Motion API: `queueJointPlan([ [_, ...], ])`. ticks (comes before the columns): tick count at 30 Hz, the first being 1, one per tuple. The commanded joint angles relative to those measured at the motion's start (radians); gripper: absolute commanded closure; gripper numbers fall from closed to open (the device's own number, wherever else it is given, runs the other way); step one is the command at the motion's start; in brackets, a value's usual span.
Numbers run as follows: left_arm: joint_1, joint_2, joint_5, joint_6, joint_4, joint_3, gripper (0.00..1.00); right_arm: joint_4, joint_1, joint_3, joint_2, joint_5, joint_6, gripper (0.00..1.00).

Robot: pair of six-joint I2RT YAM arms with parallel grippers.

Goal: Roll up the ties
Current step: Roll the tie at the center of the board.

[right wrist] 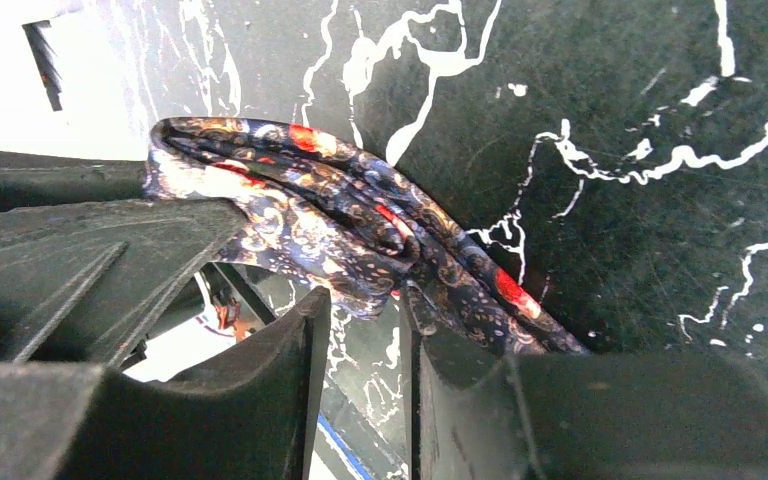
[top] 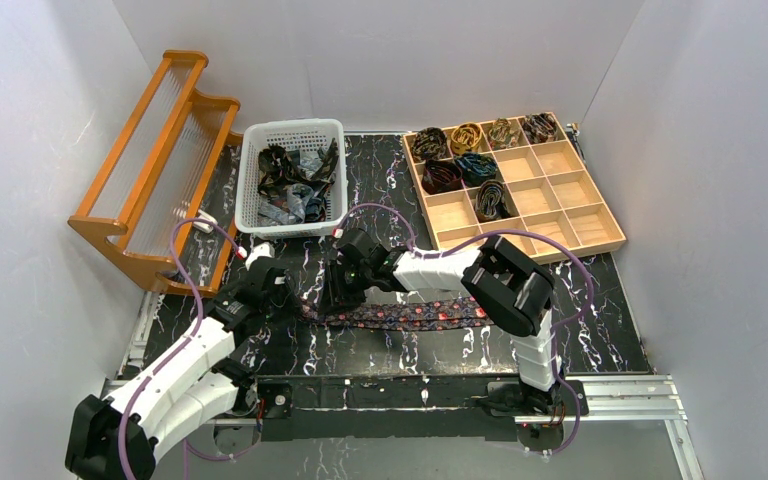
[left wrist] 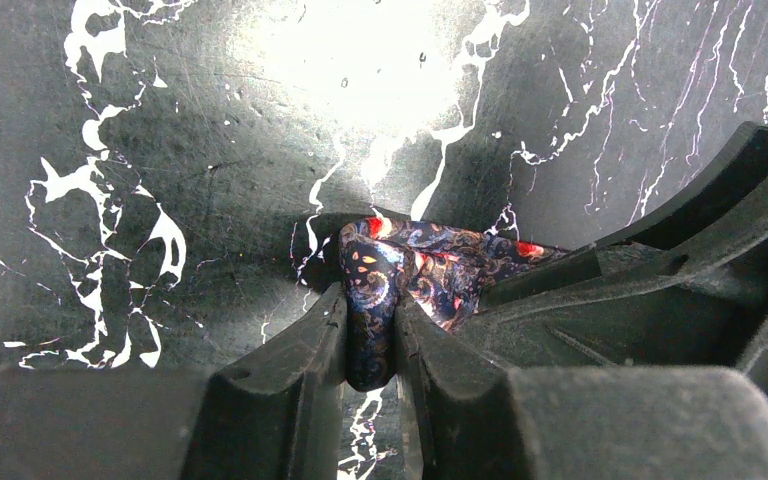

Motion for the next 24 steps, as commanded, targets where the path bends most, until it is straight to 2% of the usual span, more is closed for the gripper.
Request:
queueJointPlan([
  [1,-0.003,-0.026,-0.022,0.006,-0.003,-0.01,0.8,-0.049,0.004,0.04,-0.018,0.026,-0.017,0.61],
  [5,-0.003,-0.037,-0.022,0.004,0.0,-0.014,0.8,-0.069,0.003,0.044,-0.008,0.068,-0.022,0.66],
  [10,-0.003,-0.048,-0.013,0.013,0.014,-0.018,0.8,-0.064,0.003,0.065,0.035,0.042,-0.025,0.77],
  [20,-0.022,-0.067,-0.022,0.036,0.028,-0.001,0.8,-0.06,0.0,0.065,0.059,0.032,-0.013,0.79],
  [24,-0.075,-0.037,-0.089,0.034,0.017,0.008,0.81,-0.058,-0.002,0.067,0.052,0.028,-0.014,0.79],
])
